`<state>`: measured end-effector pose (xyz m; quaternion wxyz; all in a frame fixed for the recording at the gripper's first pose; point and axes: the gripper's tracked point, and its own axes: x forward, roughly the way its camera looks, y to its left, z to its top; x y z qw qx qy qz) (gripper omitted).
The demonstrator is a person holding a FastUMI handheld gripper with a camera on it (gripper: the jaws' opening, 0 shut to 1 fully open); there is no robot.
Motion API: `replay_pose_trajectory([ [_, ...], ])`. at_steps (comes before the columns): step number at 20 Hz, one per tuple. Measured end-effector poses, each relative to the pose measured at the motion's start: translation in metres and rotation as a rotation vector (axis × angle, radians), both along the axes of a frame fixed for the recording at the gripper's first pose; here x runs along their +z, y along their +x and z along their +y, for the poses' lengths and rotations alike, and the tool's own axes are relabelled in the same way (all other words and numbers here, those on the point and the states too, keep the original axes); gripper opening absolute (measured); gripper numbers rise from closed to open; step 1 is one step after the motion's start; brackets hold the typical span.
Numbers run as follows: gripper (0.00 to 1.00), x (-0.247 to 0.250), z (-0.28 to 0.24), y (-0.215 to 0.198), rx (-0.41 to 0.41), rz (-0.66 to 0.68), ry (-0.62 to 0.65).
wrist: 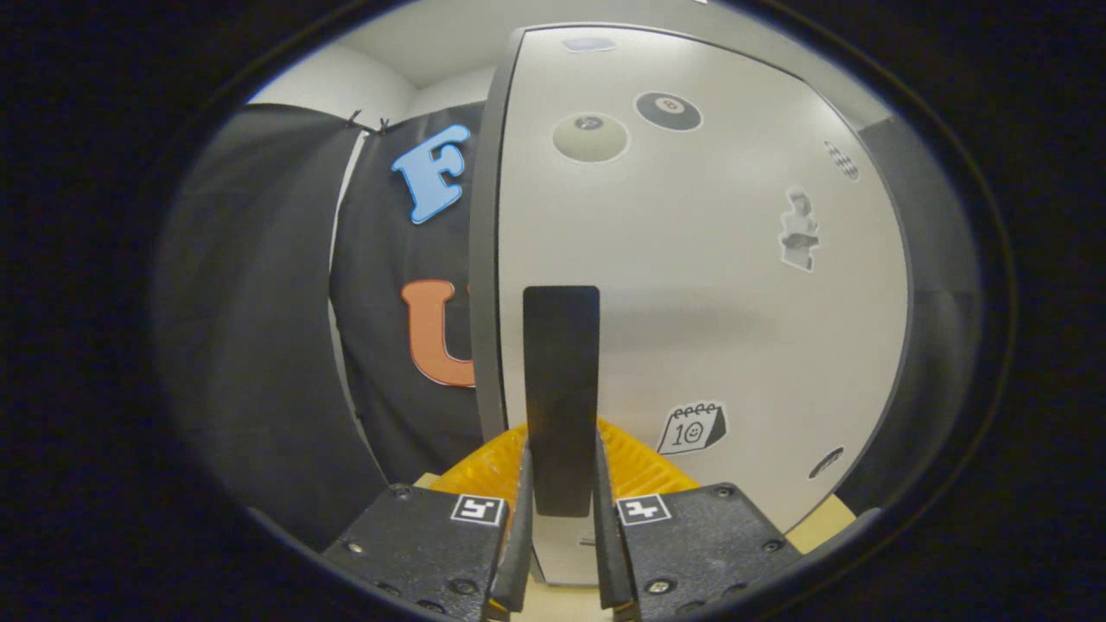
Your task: Open the shoe cabinet door, grab the shoes and put them into the shoe cabinet, then close the shoe cabinet door.
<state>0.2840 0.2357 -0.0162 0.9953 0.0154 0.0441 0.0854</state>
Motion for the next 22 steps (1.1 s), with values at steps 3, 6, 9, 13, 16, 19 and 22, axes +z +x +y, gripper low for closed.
replay_pose_trajectory([
  [3, 0.33, 0.001, -0.001, -0.012, 0.051, -0.008, -0.02],
  [6, 0.32, 0.001, 0.003, -0.032, 0.118, 0.002, -0.002],
  [9, 0.32, 0.002, -0.003, -0.048, 0.168, -0.001, -0.009],
  [13, 0.32, 0.002, -0.012, -0.077, 0.238, 0.001, -0.014],
  [16, 0.32, 0.003, -0.019, -0.094, 0.302, 0.01, 0.014],
  [19, 0.32, 0.003, -0.029, -0.1, 0.339, 0.02, 0.038],
  [22, 0.31, 0.003, -0.037, -0.107, 0.357, 0.018, 0.048],
])
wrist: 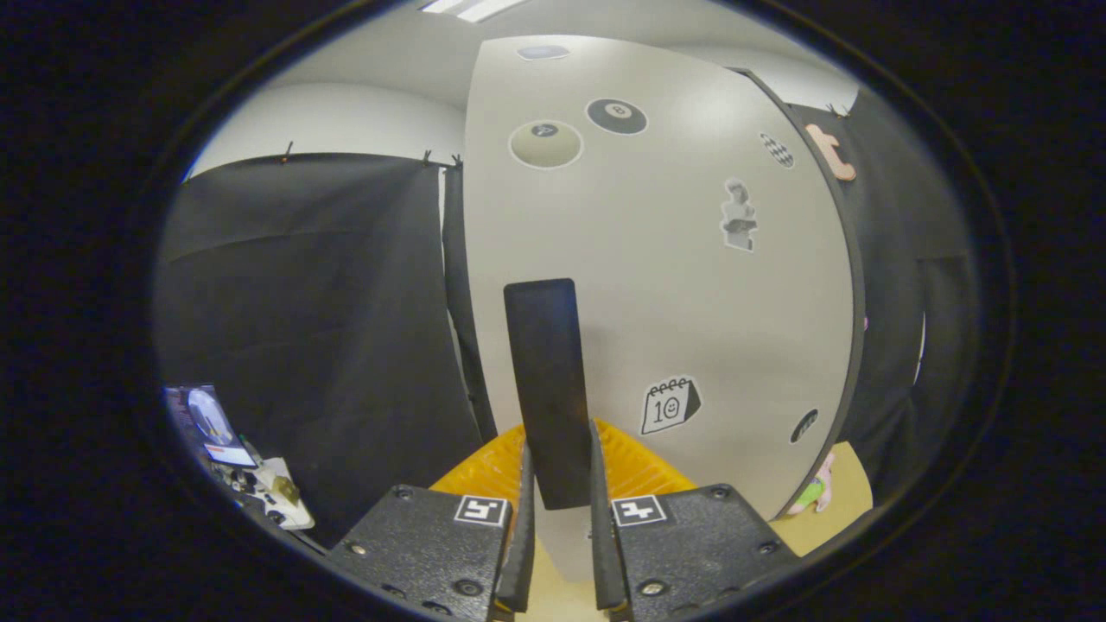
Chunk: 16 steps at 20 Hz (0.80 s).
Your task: Open the shoe cabinet door, grab the shoes and put them into the shoe cabinet, then close the shoe cabinet door.
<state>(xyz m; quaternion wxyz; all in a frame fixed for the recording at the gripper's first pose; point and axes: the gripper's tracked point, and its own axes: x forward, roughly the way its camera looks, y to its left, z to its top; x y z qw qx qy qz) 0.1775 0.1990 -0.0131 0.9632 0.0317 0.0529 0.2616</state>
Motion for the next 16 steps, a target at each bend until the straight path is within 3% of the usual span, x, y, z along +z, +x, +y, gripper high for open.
replay_pose_trajectory([
  [6, 0.26, 0.001, -0.012, -0.007, 0.036, -0.001, 0.008],
  [16, 0.23, 0.002, -0.036, -0.016, 0.017, -0.032, 0.023],
])
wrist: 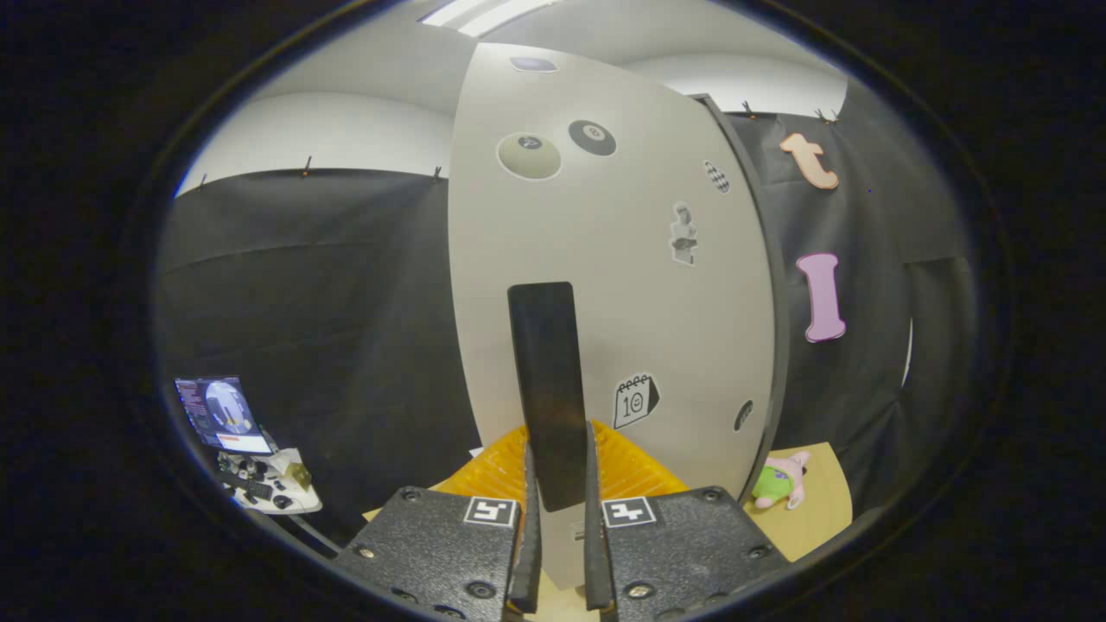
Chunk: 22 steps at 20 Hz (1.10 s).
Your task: Open the shoe cabinet door, grab the shoes and put them into the shoe cabinet, then close the shoe cabinet door.
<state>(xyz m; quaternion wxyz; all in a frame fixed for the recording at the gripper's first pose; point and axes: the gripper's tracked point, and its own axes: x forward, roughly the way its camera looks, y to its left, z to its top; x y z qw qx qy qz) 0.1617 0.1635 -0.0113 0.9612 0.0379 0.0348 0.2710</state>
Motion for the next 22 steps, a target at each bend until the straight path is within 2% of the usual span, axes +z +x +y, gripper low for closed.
replay_pose_trajectory([
  [3, 0.23, 0.0, -0.007, -0.001, -0.025, 0.007, 0.012],
  [7, 0.23, -0.001, -0.03, -0.002, -0.094, -0.004, -0.061],
  [13, 0.21, 0.001, -0.086, 0.004, -0.302, -0.052, -0.139],
  [16, 0.12, 0.005, -0.109, 0.008, -0.371, -0.075, -0.176],
  [18, 0.12, 0.006, -0.124, 0.007, -0.428, -0.085, -0.203],
  [19, 0.1, 0.008, -0.131, 0.007, -0.442, -0.086, -0.207],
  [22, 0.07, 0.002, -0.115, -0.004, -0.38, -0.044, -0.158],
])
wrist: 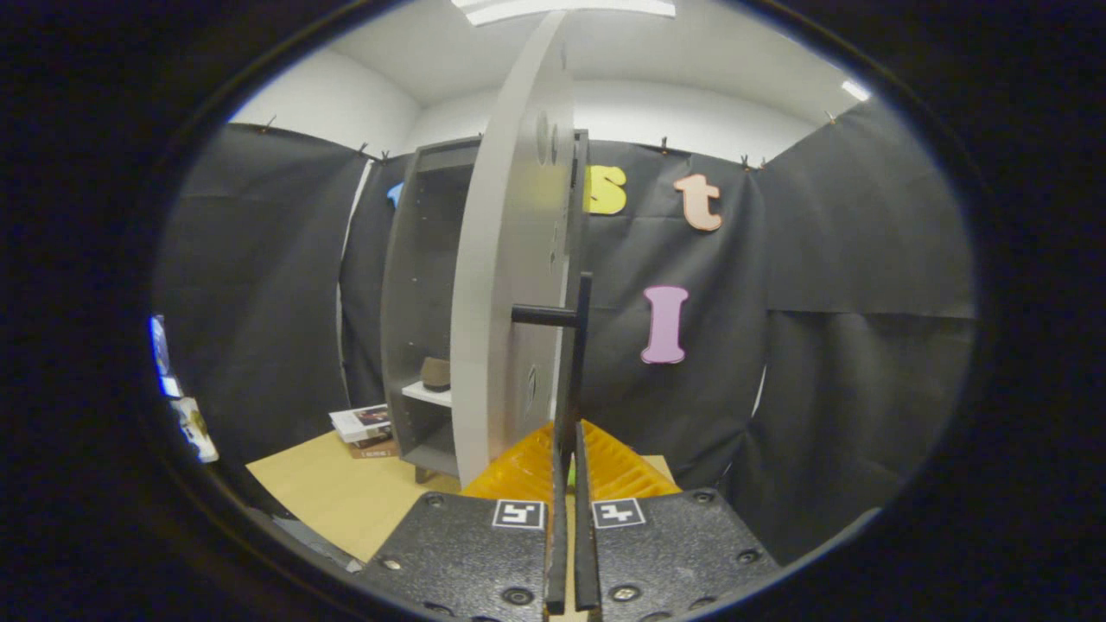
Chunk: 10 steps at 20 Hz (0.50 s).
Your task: Open the shoe cabinet door, grab the shoes and put them into the shoe cabinet, then close the shoe cabinet door.
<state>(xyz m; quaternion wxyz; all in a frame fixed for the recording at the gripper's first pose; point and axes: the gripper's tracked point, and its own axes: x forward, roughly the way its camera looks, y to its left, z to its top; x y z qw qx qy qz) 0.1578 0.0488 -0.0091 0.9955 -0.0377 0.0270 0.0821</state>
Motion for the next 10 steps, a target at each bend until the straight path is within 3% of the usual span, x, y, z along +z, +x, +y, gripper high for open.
replay_pose_trajectory([
  [1, 0.1, 0.001, -0.006, -0.004, -0.015, 0.001, 0.008],
  [4, 0.65, 0.013, -0.011, -0.008, -0.08, -0.05, 0.035],
  [6, 1.0, 0.015, 0.005, -0.011, -0.034, -0.085, 0.055],
  [10, 1.0, 0.02, 0.036, -0.012, 0.043, -0.151, 0.089],
])
